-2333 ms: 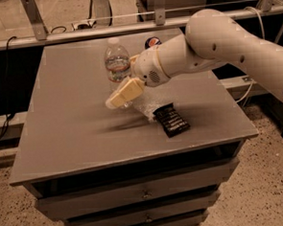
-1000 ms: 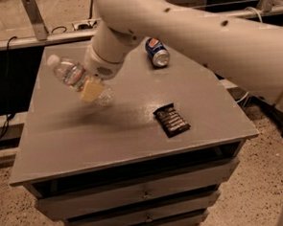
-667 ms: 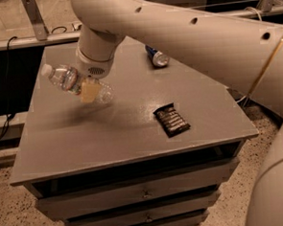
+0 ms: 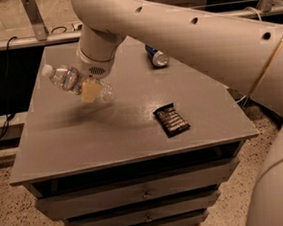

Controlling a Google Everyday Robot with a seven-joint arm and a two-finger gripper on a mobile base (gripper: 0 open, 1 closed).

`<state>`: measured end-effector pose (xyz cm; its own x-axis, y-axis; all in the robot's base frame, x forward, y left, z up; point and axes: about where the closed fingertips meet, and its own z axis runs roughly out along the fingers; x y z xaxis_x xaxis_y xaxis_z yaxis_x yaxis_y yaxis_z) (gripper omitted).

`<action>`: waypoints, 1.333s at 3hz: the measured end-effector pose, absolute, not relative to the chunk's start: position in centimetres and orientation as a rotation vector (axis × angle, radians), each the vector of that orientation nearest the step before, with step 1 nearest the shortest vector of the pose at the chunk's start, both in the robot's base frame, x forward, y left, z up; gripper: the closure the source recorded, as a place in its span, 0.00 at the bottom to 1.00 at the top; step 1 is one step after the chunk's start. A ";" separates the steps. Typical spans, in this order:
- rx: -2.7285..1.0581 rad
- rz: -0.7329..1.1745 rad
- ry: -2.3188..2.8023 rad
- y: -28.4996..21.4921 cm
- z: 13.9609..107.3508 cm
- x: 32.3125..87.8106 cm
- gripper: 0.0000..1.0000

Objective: Knock water bottle over

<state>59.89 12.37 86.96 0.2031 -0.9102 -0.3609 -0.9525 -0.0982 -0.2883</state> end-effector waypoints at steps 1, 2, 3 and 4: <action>-2.049 0.115 1.725 12.5 86.8 59.8 0.36; -2.049 0.115 1.725 12.5 86.9 59.7 0.13; -2.212 0.037 1.676 13.2 84.7 58.4 0.00; -2.363 -0.045 1.626 13.5 82.7 57.4 0.00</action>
Offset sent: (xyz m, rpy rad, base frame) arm -0.0336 0.0217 -0.0606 -0.3857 -0.0146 0.2799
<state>57.37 13.47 82.70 0.3688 -0.9207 -0.1275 -0.9122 -0.3323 -0.2396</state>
